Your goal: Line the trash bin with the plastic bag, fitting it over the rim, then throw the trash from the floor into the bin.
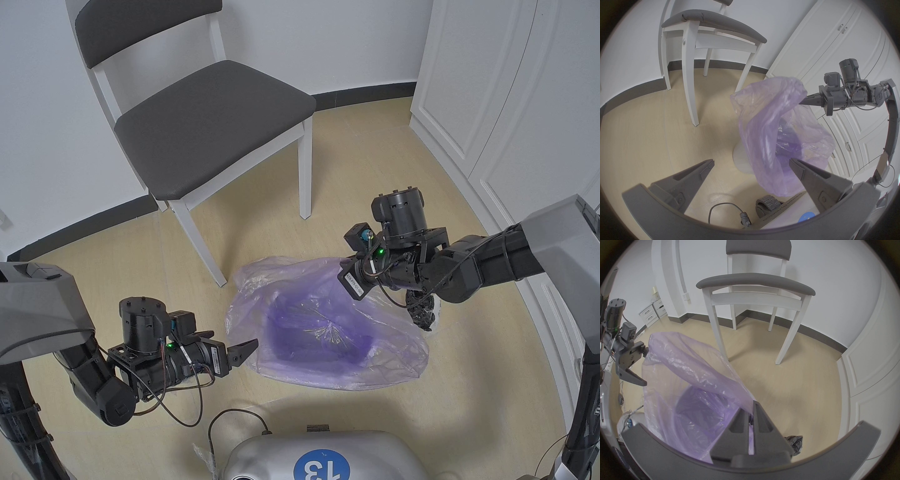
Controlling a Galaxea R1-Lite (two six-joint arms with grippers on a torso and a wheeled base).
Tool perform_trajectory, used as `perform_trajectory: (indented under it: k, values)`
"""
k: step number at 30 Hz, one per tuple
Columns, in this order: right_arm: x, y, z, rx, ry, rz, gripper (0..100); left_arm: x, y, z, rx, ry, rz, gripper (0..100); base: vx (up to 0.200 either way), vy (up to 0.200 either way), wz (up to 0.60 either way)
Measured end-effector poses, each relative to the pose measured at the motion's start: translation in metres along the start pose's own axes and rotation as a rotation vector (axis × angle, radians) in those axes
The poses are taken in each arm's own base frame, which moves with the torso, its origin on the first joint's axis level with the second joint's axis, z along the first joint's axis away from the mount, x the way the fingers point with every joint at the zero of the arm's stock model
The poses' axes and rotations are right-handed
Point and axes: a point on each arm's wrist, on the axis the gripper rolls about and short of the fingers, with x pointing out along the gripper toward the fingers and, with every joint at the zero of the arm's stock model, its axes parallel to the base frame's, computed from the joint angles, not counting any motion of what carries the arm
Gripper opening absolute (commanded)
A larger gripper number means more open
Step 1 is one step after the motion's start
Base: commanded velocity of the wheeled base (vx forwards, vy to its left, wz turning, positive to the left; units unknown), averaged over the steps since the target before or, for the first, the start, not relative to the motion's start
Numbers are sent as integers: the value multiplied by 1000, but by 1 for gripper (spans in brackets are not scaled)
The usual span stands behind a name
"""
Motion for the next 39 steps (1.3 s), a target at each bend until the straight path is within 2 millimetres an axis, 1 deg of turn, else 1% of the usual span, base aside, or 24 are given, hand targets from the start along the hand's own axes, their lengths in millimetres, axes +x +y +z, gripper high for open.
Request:
perform_trajectory:
  k: [5,15,23,24,28,33,35,39]
  values:
    - [7,-11,1,-14,9,-20,0,1,1,0,-1,-1,2,100,0,0,0]
    - [31,-37,-1,-1,15,-84,0,2,3,1,-5,-3,8,100,0,0,0]
    - [41,-55,1,11,33,-107,0,1,4,0,-6,-2,11,100,0,0,0]
    - [42,-57,1,12,45,-104,100,1,4,0,-6,0,11,100,0,0,0]
    - [46,-64,0,33,51,-115,100,0,4,0,-6,-2,11,100,0,0,0]
    - [46,-62,1,69,49,-112,100,-1,4,0,-6,-2,12,100,0,0,0]
    - [41,-60,3,70,50,-107,100,-2,3,0,-6,-3,12,100,0,0,0]
    - [22,-54,12,65,35,-94,100,-3,3,1,-5,-7,11,100,0,0,0]
